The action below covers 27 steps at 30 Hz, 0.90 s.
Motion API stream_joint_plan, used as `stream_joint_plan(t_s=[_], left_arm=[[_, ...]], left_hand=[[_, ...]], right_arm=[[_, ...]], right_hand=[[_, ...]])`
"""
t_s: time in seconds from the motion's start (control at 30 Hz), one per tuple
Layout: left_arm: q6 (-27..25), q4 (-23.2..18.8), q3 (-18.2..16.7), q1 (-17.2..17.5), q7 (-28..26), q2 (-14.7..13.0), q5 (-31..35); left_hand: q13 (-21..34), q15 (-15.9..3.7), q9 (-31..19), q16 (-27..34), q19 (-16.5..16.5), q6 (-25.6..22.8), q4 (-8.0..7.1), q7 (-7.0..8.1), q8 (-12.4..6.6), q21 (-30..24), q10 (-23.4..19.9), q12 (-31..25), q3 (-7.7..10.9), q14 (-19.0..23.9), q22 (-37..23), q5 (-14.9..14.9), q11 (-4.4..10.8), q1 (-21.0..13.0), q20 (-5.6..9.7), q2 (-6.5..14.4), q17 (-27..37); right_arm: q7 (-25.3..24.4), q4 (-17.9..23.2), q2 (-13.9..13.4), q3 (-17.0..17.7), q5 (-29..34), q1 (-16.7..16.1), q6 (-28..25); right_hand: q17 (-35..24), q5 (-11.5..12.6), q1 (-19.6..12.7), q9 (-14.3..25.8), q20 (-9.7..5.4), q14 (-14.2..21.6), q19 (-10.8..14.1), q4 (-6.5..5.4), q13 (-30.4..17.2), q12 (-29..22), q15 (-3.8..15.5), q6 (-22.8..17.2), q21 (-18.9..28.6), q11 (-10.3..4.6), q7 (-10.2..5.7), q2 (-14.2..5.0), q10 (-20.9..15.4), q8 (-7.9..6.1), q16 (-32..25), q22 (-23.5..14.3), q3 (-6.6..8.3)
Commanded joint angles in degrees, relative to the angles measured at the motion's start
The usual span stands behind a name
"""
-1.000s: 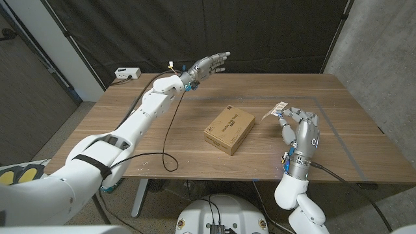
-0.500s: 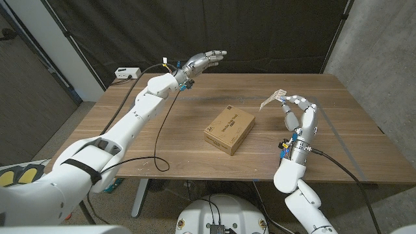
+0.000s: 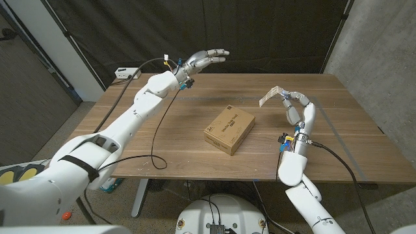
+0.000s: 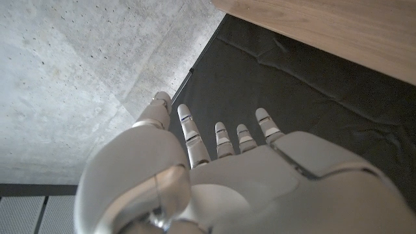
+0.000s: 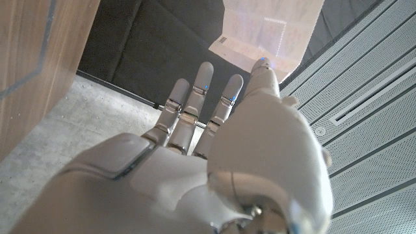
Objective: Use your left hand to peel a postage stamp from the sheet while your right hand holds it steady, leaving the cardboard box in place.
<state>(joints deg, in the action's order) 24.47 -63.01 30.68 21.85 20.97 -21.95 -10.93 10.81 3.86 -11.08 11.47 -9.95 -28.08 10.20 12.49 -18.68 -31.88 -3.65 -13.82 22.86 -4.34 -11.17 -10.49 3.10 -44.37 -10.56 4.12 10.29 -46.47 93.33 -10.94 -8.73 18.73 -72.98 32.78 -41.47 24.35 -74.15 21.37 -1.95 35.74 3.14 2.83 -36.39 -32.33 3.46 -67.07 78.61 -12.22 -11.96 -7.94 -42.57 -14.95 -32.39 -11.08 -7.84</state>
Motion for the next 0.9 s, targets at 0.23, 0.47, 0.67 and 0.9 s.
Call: stream_joint_plan(t_s=[0.23,0.47,0.67,0.9], left_arm=[[14.5,6.2,5.9,-6.9,-3.0,0.3,11.3],[18.7,6.7,8.5,-9.6,-1.4,0.3,14.1],[19.8,6.0,9.5,-10.1,-1.2,0.5,15.0],[20.7,5.9,10.4,-10.7,-1.4,0.9,15.9]], left_hand=[[0.3,-1.07,-0.4,-0.3,1.0,-2.1,0.0,0.16,0.09,0.2,0.3,1.2,-1.19,0.1,0.1,-1.3,1.74,-4.1,-0.02,-3.9,0.1],[0.3,-1.0,-0.5,-0.8,0.5,-2.2,-0.25,0.18,0.47,0.9,2.5,2.1,-2.41,-1.5,0.2,-2.0,2.45,-6.0,0.28,-6.6,0.2],[0.3,-1.33,-0.6,-0.7,0.4,-2.5,-0.44,0.19,0.49,1.2,2.8,2.2,-2.87,-1.9,0.2,-2.2,3.34,-6.7,0.62,-7.4,0.2],[0.3,-1.4,-0.8,-0.6,0.3,-3.9,-0.68,0.15,0.05,1.4,2.5,2.0,-3.16,-1.9,0.2,-2.4,3.24,-7.5,0.56,-7.8,0.2]], right_arm=[[9.4,1.0,-5.6,-1.7,-8.6,2.3,0.2],[10.3,0.4,-6.2,-2.3,-9.1,3.8,0.7],[10.1,-0.4,-5.9,-3.0,-8.8,5.2,1.1],[11.1,-2.2,-6.1,-4.4,-9.4,7.0,3.1]], right_hand=[[1.1,2.1,0.5,-1.3,-3.5,-0.1,-0.8,-0.09,1.3,1.3,9.91,-1.8,0.2,-0.04,0.51,0.55,-1.5,0.37,1.7,0.2,-1.04],[1.1,2.6,0.9,-1.6,-2.54,-0.1,-1.3,-0.17,1.4,1.4,9.86,-2.3,0.2,-0.08,0.48,0.87,-2.0,0.31,2.1,0.2,-1.26],[1.1,2.8,0.9,-2.2,-2.01,0.0,-1.5,-0.07,1.3,1.3,9.85,-2.6,0.1,-0.12,0.9,1.1,-2.6,0.46,2.5,0.2,-1.29],[1.0,2.9,0.6,-2.4,-1.61,0.3,-1.7,0.15,1.1,1.2,9.87,-2.7,0.0,-0.13,1.49,1.06,-3.2,0.56,2.8,0.2,-1.08]])
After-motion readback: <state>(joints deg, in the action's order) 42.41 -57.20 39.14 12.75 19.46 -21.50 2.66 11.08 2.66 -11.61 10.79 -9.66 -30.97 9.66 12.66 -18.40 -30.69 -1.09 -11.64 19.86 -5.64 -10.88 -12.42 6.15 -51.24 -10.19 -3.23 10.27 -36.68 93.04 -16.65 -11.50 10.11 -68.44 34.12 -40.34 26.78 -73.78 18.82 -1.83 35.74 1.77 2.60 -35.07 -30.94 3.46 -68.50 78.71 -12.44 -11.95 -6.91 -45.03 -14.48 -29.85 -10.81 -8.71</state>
